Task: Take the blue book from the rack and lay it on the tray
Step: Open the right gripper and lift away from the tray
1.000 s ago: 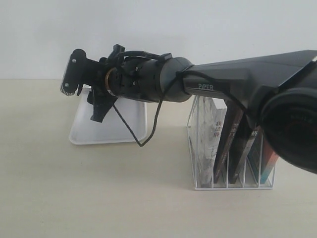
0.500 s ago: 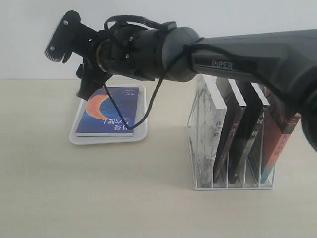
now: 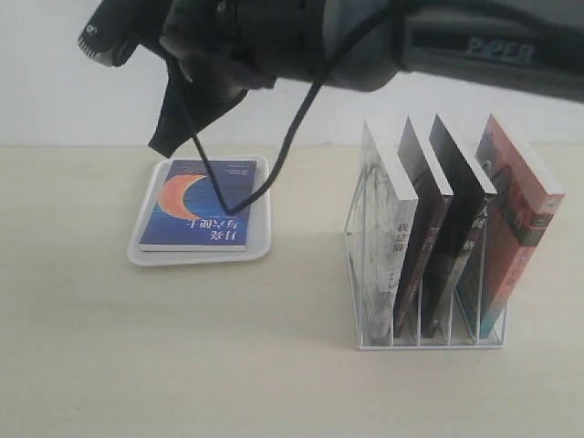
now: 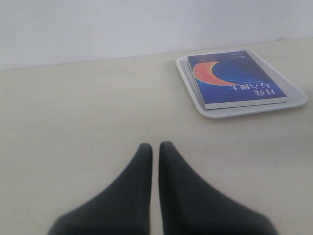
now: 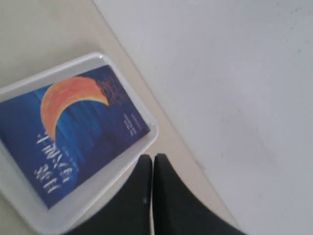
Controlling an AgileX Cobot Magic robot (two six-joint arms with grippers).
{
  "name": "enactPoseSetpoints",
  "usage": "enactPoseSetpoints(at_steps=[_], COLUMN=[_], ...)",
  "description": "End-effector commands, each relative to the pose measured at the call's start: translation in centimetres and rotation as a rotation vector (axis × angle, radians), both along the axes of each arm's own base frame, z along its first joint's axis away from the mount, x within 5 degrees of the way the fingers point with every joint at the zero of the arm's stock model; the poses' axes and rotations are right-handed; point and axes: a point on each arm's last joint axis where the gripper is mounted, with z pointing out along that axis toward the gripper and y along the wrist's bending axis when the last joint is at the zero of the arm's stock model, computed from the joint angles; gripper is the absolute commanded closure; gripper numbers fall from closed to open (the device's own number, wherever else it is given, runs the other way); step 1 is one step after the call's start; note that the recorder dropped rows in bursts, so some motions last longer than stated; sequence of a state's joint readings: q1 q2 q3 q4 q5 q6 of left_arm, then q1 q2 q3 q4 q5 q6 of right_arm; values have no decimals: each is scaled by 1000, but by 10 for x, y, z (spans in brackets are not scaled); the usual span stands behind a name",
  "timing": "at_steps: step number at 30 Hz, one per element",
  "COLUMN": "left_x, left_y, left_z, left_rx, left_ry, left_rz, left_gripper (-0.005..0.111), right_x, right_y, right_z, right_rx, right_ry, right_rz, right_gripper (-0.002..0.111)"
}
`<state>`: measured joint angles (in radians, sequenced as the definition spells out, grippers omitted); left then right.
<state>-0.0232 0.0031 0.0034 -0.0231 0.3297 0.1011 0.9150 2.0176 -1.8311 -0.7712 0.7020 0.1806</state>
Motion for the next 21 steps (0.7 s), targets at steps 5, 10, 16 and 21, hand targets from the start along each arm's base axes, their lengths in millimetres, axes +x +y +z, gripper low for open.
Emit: enactPoseSetpoints(at_steps=[5,10,16,21], left_x=[0,0,0,0], left_y=[0,0,0,0], left_z=[3,3,3,3], left_rx=[1,1,1,1], left_ry=[-22,-22,-22,-22], left_rz=[1,1,1,1], left_gripper=[102,102,102,102], right_x=[-55,-67,-80,-111], right_y=[-63,-143,-255,-329], right_z=[45,64,98,114], right_rx=[-7,123,338,397], right_ry=[134,73,-153,-272], right_rz=[44,-50,-243,-493], right_gripper=[109,109,109,109])
